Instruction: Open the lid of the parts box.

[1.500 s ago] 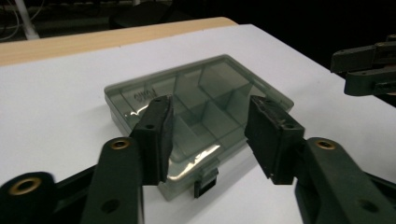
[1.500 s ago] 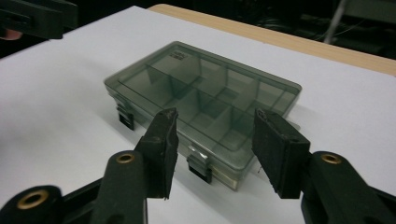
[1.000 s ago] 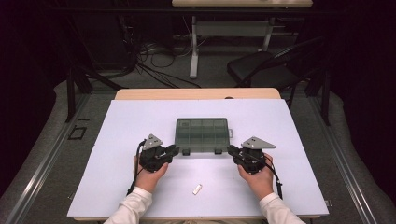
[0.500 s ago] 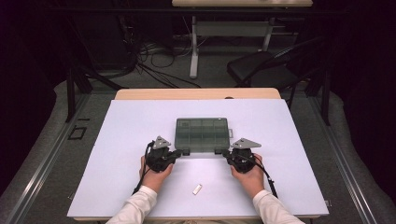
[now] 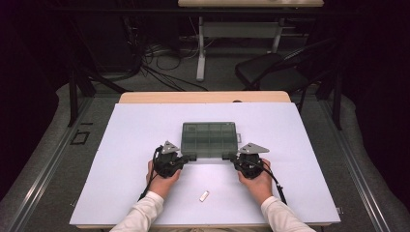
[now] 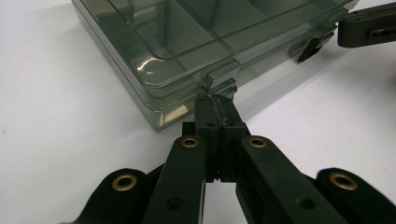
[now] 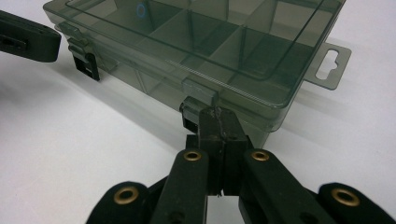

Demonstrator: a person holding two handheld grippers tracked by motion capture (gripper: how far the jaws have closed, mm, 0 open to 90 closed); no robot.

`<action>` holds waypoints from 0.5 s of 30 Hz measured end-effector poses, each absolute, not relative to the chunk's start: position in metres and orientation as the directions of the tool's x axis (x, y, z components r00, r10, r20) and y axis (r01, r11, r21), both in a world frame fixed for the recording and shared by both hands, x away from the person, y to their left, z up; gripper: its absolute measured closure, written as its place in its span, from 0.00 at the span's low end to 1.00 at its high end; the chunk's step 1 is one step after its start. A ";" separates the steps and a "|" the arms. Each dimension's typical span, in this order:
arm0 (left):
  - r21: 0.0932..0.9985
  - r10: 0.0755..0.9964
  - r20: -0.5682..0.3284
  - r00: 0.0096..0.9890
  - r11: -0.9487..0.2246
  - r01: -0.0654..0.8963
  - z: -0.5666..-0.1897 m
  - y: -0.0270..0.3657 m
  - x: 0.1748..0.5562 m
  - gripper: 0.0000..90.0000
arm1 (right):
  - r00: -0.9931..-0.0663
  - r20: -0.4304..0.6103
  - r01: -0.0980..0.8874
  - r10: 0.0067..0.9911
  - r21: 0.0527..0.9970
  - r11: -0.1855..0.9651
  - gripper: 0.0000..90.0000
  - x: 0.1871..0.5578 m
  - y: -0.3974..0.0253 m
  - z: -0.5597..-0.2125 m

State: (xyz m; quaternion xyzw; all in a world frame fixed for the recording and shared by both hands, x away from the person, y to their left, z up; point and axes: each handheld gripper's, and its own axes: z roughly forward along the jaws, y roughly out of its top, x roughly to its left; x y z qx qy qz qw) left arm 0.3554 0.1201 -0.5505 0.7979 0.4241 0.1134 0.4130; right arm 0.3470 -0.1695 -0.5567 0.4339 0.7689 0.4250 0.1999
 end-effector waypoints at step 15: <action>0.792 0.801 -0.164 0.576 -0.241 0.560 -0.543 0.121 0.359 1.00 | -0.530 0.057 0.452 0.846 0.863 0.225 1.00 0.345 -0.170 -0.548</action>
